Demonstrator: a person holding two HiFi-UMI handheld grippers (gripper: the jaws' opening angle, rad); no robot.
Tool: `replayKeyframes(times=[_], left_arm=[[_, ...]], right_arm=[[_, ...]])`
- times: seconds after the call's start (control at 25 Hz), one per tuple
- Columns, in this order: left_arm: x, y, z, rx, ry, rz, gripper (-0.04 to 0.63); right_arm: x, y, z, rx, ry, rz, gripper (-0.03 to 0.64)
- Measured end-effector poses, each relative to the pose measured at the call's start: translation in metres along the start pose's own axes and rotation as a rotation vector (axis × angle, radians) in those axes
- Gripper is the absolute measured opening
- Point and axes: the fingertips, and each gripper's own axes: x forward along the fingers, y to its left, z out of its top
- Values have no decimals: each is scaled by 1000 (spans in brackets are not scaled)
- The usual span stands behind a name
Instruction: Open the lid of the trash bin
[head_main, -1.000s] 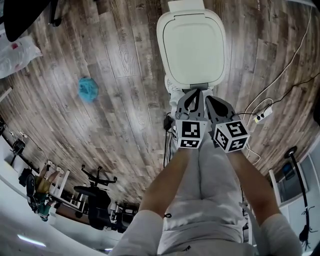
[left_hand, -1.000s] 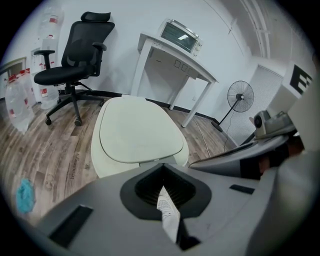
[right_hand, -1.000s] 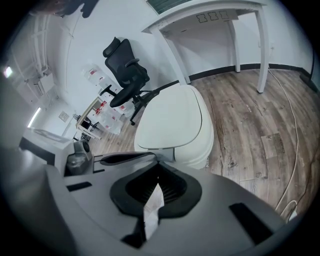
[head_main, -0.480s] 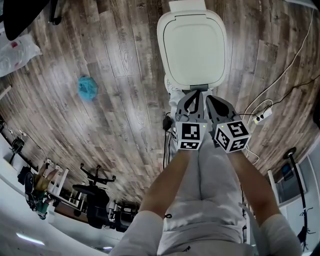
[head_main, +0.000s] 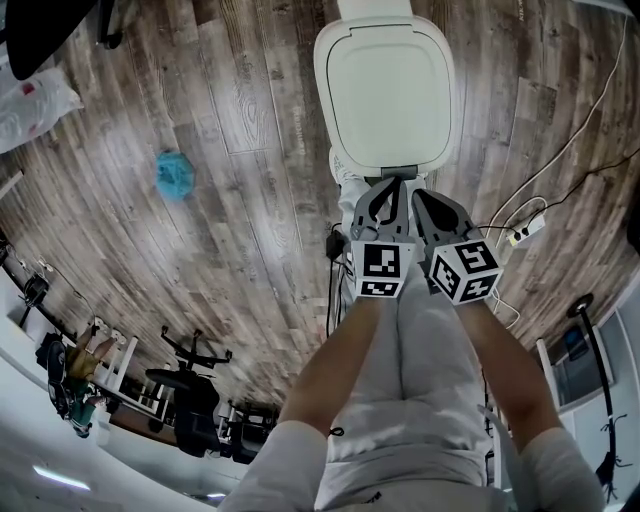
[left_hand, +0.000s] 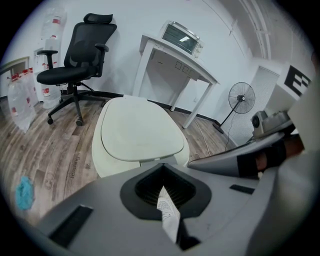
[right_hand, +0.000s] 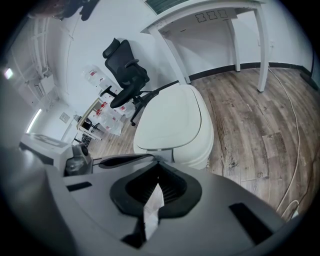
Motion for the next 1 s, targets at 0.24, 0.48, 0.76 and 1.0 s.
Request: replayKeyframes(times=[0.24,0.48,0.76,1.0], left_arm=[[-1,0,-1,-2,-1,-5,2],[-2,1,-1,-9,-11,-4,2],[-1,1,-1,-12,-11,-4,2],[-1,1,-1,-11,-10,-2,2]], right_arm=[[-2,2,-4,-4,4,-3,15],[-3,4,-4,-5,0,-2,15],[-2,3,-7,-3,5,0,15],[-2,2,-5,-4,4,0,15]])
